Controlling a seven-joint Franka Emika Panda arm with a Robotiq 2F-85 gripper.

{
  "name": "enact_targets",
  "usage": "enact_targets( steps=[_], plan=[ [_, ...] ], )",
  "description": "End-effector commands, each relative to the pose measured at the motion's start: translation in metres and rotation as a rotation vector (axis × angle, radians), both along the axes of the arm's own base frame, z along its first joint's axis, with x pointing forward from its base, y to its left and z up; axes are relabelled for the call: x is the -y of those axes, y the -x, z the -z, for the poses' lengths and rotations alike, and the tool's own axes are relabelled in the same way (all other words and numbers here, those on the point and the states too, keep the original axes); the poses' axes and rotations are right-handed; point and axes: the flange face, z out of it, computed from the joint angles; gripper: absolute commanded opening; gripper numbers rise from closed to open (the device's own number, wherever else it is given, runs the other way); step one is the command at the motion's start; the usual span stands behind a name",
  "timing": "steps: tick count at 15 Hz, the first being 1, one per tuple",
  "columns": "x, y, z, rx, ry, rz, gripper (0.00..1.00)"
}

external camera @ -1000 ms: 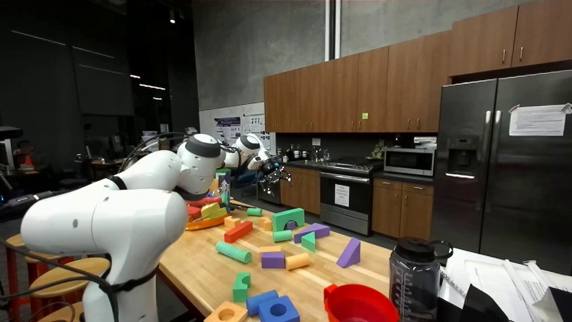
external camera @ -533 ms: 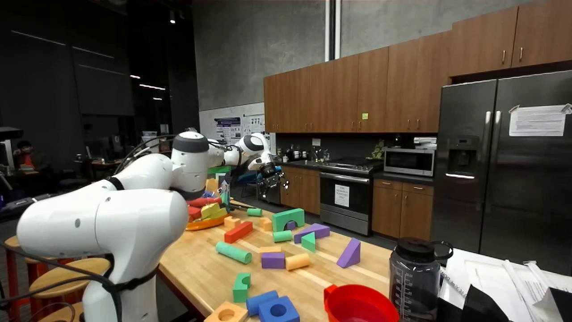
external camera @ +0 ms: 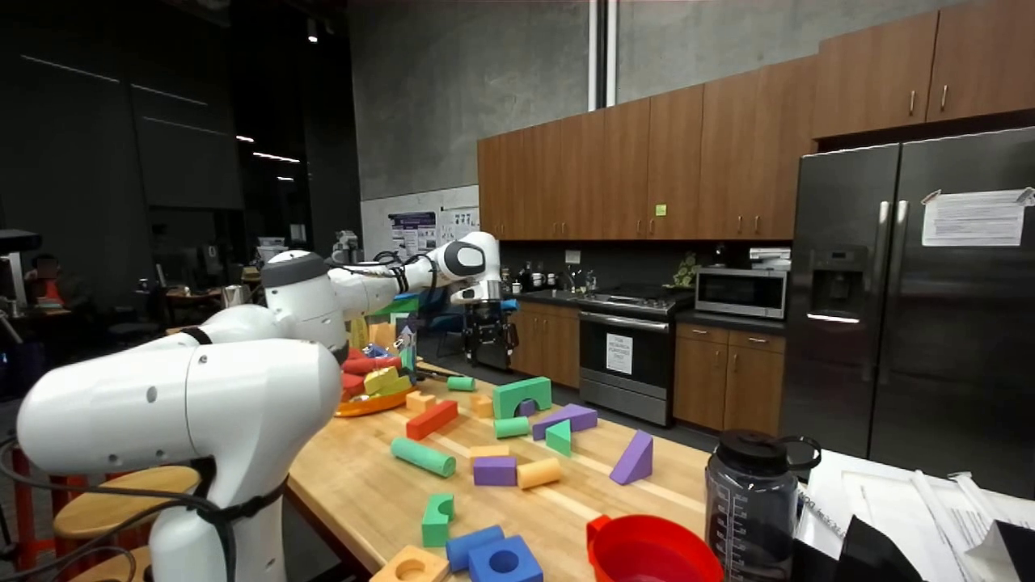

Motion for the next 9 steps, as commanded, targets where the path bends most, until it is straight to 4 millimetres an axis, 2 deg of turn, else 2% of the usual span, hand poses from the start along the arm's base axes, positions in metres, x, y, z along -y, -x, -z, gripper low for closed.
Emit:
enact_targets(
  steps=[1,4,9],
  plan=[
    [0.0339,0.0194,0.0095,0.042,-0.012,0.099,1.00],
    [0.0412,0.0159,0.0063,0.051,0.023,0.096,1.00],
    [0.0377,0.0128,0.0121,0.031,0.000,0.088,1.00]
  ],
)
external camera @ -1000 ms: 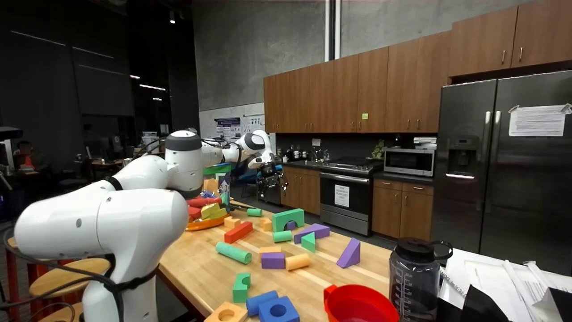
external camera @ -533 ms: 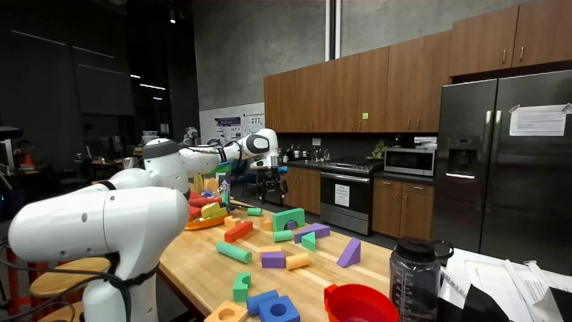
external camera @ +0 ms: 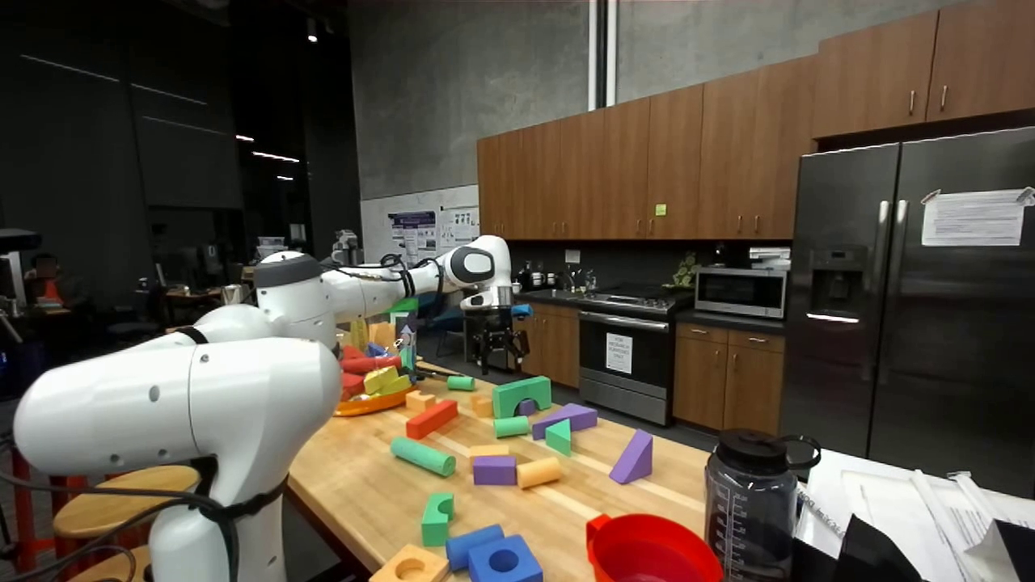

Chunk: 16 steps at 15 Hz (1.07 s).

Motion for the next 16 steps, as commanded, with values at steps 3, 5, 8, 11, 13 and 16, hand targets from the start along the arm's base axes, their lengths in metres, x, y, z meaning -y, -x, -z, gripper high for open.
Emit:
enact_targets(
  steps=[3,5,8,11,13,16],
  plan=[
    [0.017,0.003,-0.006,0.069,-0.010,0.036,1.00],
    [0.024,0.005,-0.003,0.103,0.003,0.046,1.00],
    [0.033,0.007,-0.002,0.134,0.001,0.064,1.00],
    [0.022,0.012,0.014,0.116,-0.025,0.057,1.00],
    [0.008,0.015,0.024,0.102,-0.037,0.040,1.00],
    [-0.016,0.018,0.036,0.094,-0.045,0.003,1.00]
  ],
)
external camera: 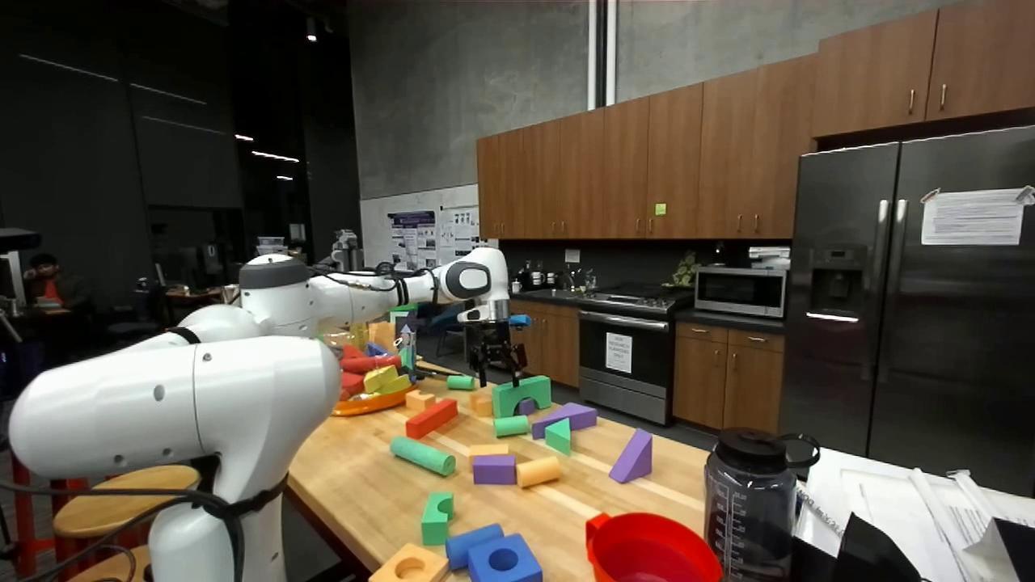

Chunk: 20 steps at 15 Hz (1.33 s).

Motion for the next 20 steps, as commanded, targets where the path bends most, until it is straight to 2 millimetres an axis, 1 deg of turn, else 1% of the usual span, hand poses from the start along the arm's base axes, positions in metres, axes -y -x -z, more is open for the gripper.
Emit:
enact_targets(
  steps=[1,4,6,9,13,16,20],
  plan=[
    [-0.022,0.007,0.007,0.024,-0.016,-0.025,1.00],
    [-0.034,0.007,0.003,0.035,-0.010,-0.047,1.00],
    [-0.036,0.007,0.002,0.041,-0.004,-0.051,1.00],
    [-0.027,0.007,0.000,0.048,0.006,-0.037,1.00],
    [0.001,0.009,-0.007,0.087,0.033,0.010,1.00],
    [0.016,0.011,-0.008,0.104,0.043,0.036,1.00],
    [0.017,0.015,-0.003,0.101,0.047,0.041,1.00]
  ],
)
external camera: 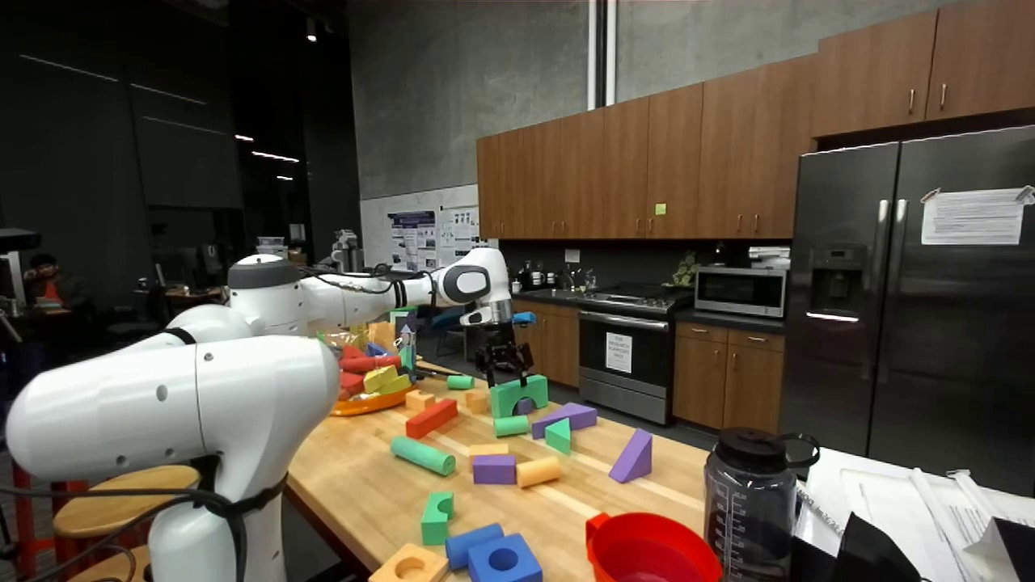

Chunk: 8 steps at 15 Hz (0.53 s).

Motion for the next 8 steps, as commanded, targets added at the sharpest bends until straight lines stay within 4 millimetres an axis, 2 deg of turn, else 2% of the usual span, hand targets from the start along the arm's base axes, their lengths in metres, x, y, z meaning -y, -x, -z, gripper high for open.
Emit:
enact_targets(
  steps=[1,8],
  plan=[
    [-0.001,0.006,-0.001,0.012,0.012,0.004,1.00],
    [-0.034,0.004,0.007,-0.002,0.007,-0.057,1.00]
  ],
)
